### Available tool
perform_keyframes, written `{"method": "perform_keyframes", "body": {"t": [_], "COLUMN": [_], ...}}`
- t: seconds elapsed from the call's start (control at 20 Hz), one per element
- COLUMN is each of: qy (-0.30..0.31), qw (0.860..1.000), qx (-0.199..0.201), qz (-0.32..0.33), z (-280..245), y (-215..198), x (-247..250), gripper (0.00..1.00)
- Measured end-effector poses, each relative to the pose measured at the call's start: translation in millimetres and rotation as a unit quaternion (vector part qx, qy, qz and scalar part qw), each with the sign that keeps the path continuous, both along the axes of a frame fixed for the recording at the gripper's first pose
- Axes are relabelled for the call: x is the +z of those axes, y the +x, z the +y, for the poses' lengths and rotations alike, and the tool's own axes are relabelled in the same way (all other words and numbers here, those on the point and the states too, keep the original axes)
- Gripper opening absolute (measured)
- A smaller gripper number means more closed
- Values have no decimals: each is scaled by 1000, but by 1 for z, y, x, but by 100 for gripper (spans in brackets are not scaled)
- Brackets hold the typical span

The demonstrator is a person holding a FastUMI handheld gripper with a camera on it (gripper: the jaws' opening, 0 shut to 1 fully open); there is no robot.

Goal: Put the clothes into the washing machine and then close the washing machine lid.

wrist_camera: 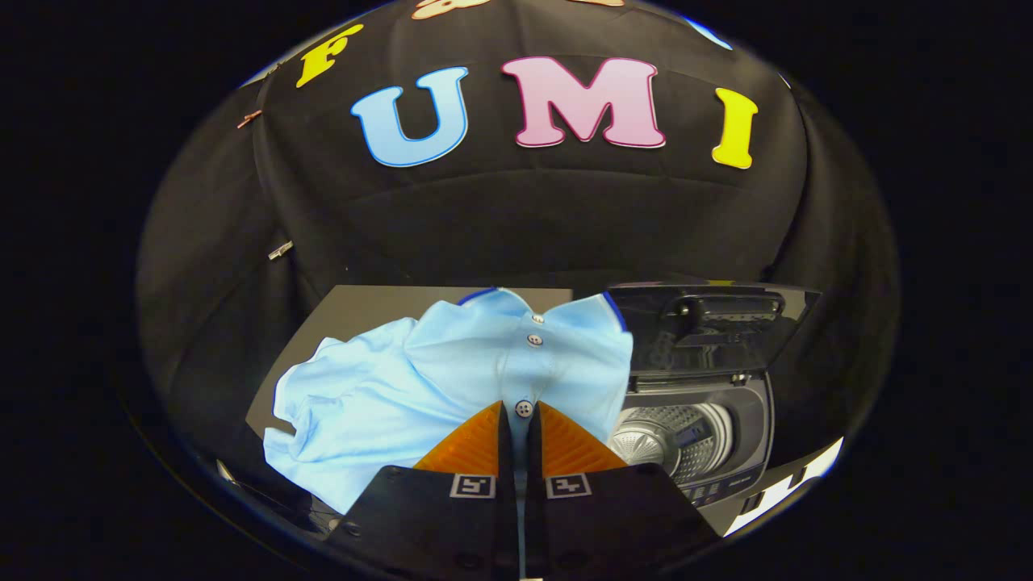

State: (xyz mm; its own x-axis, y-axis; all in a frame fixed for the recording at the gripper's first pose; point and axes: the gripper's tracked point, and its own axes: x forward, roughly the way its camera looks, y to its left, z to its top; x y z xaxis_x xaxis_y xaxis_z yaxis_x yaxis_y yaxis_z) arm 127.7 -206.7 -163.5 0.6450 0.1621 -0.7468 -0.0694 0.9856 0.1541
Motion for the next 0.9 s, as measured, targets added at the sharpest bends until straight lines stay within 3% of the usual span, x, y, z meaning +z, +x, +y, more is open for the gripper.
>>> {"method": "perform_keyframes", "body": {"t": [0.2,0.5,0.9], "qy": [34,43,21], "qw": [999,997,998], "qx": [1,-52,-60], "qz": [5,31,19], "z": [-87,-194,-225], "y": [4,25,34], "x": [-8,-36,-59], "gripper": [8,8,8]}}
